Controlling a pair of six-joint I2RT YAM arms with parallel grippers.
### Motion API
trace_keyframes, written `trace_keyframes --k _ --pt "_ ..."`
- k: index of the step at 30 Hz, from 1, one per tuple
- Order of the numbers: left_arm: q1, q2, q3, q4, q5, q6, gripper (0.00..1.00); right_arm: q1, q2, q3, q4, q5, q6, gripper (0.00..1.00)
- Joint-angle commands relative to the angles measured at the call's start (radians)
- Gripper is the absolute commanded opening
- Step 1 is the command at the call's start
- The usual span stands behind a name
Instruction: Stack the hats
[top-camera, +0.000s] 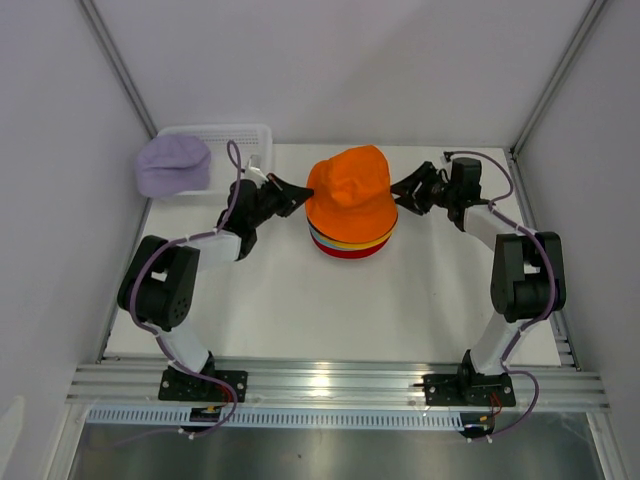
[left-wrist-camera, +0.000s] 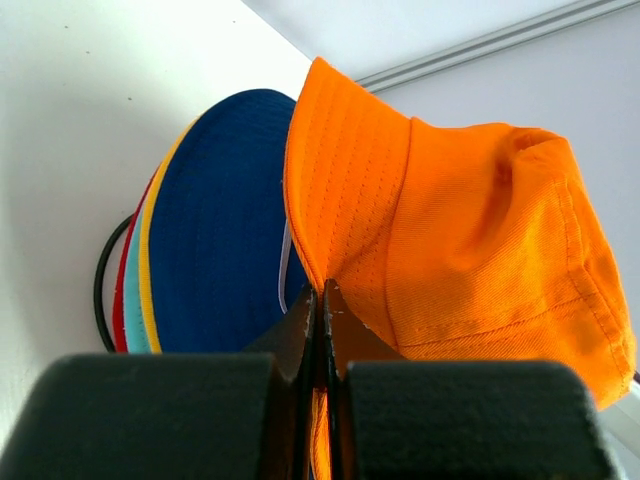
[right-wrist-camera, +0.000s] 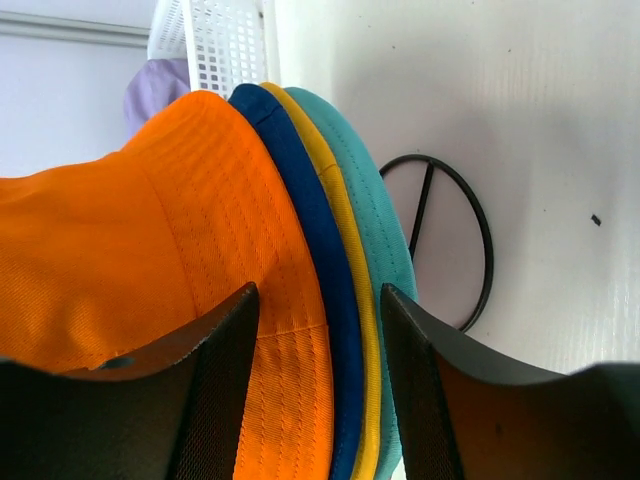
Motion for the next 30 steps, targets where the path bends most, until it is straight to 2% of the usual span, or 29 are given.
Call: trace_keyframes --k 1,3,9,19,30 --pt "-0.023 0.013 -0.05 -0.103 -0.01 0.072 0.01 0.003 -0.039 0.004 0.035 -0.001 0.009 0.55" --pt "-0.022 0.005 -0.063 -0.097 -0.015 0.077 0.01 -0.009 -0.047 0.026 -0.044 0.028 -0.033 0.56" --pt "-0.025 0.007 -0.096 -0.047 -0.006 0.077 0.01 -0.063 -0.131 0.004 -0.074 0.037 -0.039 0.59" --pt "-0.031 0.013 -0.071 -0.043 0.007 0.082 0.01 -0.049 -0.229 -0.051 -0.008 0.017 0.022 0.6" --pt "-0.036 0.01 -0.065 -0.065 0.001 0.091 0.01 -0.015 -0.214 -0.103 0.026 0.012 0.033 0.59"
